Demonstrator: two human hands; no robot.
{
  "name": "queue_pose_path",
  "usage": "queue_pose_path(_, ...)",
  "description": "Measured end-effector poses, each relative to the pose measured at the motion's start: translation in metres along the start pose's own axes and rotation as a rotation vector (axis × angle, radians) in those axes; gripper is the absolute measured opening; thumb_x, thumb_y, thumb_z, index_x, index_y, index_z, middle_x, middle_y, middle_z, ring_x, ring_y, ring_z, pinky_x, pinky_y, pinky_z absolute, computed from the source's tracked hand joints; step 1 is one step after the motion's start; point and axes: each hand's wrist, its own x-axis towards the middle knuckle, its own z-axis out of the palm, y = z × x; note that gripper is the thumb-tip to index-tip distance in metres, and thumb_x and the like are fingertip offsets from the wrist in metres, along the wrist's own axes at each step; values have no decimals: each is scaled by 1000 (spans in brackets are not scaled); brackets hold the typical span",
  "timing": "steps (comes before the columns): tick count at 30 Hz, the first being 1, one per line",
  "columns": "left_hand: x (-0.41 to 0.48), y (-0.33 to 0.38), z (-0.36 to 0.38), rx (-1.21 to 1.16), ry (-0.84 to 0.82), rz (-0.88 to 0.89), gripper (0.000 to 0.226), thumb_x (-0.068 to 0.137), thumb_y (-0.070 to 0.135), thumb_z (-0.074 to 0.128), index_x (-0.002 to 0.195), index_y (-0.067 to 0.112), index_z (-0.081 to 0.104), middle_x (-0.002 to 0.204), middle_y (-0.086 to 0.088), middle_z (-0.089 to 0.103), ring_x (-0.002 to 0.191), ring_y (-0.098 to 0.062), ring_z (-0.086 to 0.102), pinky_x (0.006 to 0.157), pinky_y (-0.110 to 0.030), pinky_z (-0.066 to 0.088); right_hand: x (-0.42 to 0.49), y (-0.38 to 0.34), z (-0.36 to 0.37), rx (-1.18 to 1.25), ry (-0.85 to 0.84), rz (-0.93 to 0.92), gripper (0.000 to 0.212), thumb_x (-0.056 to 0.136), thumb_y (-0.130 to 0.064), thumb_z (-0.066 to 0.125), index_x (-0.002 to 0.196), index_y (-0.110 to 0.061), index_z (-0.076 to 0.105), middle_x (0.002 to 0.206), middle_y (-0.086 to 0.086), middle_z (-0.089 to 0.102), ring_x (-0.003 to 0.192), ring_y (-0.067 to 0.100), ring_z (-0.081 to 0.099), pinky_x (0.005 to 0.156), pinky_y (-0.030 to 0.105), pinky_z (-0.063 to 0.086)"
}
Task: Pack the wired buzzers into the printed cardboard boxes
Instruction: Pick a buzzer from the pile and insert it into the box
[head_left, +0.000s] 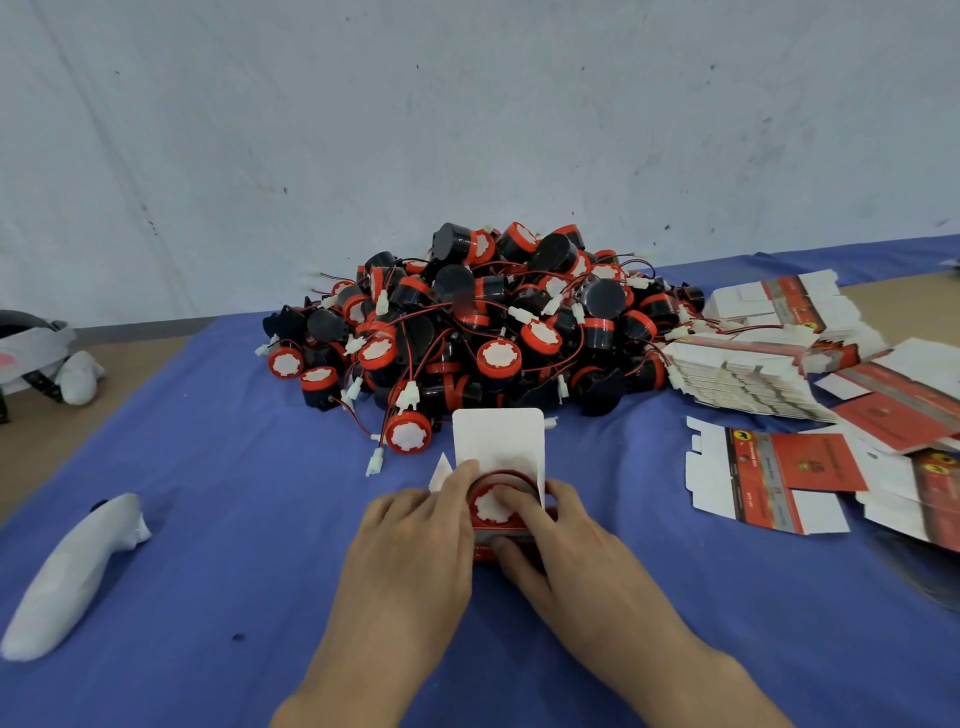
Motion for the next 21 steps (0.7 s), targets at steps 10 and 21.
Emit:
queue_pose_path(10, 1, 0, 15, -2, 8, -5, 39, 92, 19, 49, 124, 9, 68, 106, -1, 74, 102, -25, 70, 82, -40, 58, -1, 1, 0, 26, 10, -19, 45, 102, -56, 34, 145, -46, 26, 146, -14, 29, 104, 6, 59, 74, 14, 47)
queue_pose_path(21, 16, 23, 18, -178, -48, 28, 37, 103, 32, 24, 118, 26, 57, 104, 12, 67, 99, -10, 60, 110, -31, 28, -1, 1, -3, -3, -20, -37, 49, 102, -46, 29, 148, -31, 32, 141, -6, 35, 77, 10, 46, 63, 23, 45)
